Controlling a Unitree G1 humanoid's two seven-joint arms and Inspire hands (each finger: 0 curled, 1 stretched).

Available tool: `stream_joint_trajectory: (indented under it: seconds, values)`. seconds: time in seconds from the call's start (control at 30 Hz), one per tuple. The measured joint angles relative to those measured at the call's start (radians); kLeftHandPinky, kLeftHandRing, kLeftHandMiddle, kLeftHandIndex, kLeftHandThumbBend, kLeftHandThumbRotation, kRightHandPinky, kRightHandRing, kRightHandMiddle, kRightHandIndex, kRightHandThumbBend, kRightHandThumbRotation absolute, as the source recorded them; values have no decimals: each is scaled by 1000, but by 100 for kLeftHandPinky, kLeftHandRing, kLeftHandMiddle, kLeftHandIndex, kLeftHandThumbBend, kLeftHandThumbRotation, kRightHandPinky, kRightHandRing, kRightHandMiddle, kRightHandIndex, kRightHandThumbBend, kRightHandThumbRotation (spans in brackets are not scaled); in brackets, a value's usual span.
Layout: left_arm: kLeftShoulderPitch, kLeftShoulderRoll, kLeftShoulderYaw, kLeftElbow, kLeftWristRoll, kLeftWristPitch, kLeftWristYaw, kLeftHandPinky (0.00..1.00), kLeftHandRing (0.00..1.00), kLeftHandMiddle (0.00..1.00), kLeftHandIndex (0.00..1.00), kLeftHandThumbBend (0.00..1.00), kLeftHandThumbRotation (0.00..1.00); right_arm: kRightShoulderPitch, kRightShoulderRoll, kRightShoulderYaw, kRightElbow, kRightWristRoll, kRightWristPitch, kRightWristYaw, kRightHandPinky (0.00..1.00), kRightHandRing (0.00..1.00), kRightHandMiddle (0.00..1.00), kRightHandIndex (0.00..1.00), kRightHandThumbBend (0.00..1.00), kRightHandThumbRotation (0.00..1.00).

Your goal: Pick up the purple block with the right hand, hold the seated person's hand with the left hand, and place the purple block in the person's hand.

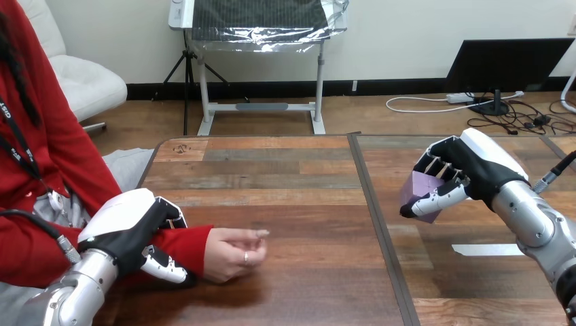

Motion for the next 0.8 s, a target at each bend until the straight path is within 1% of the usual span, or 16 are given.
stream_joint_trajectory:
  seconds: [0.07, 0.1, 0.47, 0.8]
  values:
    - [1, 0, 1, -3, -2, 0, 0, 26, 31, 37, 39, 78, 0, 0, 1, 0, 0, 1, 0, 1, 40, 43, 47, 48, 82, 0]
    - [2, 1, 2, -5, -2, 0, 0, 26, 30, 37, 39, 77, 0, 0, 1, 0, 0, 1, 0, 2, 40, 43, 47, 48, 82, 0]
    - [14, 8, 8, -41, -14, 0, -2, 25, 30, 37, 39, 77, 0, 0, 10, -1, -2, 11, 0, 7, 40, 42, 46, 47, 81, 0]
    - [18, 10, 24, -91, -24, 5, -24, 24, 30, 37, 39, 82, 0, 0, 24, -3, -16, 23, 0, 14, 39, 42, 46, 47, 80, 0]
